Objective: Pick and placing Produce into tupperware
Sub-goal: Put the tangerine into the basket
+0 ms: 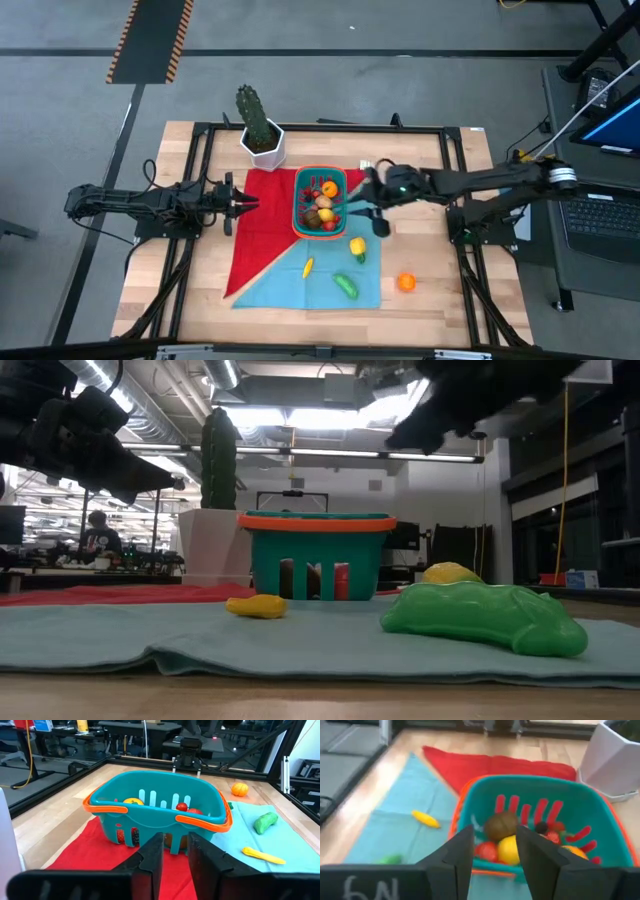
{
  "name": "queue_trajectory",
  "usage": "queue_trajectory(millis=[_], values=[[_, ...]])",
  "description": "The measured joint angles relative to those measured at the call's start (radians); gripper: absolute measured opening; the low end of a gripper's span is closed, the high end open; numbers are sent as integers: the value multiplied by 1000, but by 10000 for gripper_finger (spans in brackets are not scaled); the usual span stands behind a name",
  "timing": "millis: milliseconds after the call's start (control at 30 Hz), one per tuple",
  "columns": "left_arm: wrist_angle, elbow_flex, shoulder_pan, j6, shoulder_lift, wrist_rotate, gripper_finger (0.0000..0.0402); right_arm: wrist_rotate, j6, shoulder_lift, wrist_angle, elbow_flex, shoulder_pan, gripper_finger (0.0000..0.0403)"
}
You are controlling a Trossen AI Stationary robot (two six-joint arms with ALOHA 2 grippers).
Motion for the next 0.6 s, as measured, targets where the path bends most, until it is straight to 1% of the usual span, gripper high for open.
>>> queue_trajectory(millis=[200,333,467,600], values=[[0,0,0,-17,0,0,87,0,73,-192,12,-160,54,148],[0,0,-2,-27,0,1,91,-5,130,-317,-26,-241,102,148],[0,0,-3,-27,0,2,93,-6,198,-416,-126,-267,148,148],[0,0,-3,-26,0,2,87,-7,225,-462,-207,-268,190,148]])
